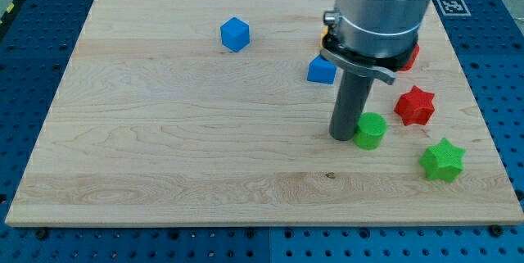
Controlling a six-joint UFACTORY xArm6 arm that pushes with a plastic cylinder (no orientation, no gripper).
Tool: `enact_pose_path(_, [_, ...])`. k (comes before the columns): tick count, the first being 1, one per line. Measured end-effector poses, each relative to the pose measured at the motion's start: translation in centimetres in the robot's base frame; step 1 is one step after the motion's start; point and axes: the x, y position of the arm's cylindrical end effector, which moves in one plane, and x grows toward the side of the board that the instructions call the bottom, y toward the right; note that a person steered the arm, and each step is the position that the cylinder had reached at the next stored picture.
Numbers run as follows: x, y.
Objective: Move the blue triangle closer to the red circle
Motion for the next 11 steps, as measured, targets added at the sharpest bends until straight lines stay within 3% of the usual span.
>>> enact_pose_path(3, [0.9,7.1])
enact_pose_path(4, [1.7,7.0])
enact_pose_path(5, [1.0,2.8])
enact_pose_path(7, [-6.1,-0.3])
enact_pose_path(9, [-8.5,-10.4])
enact_pose_path(10, [-12.7,-10.2])
enact_pose_path(11, [-12.8,-9.0])
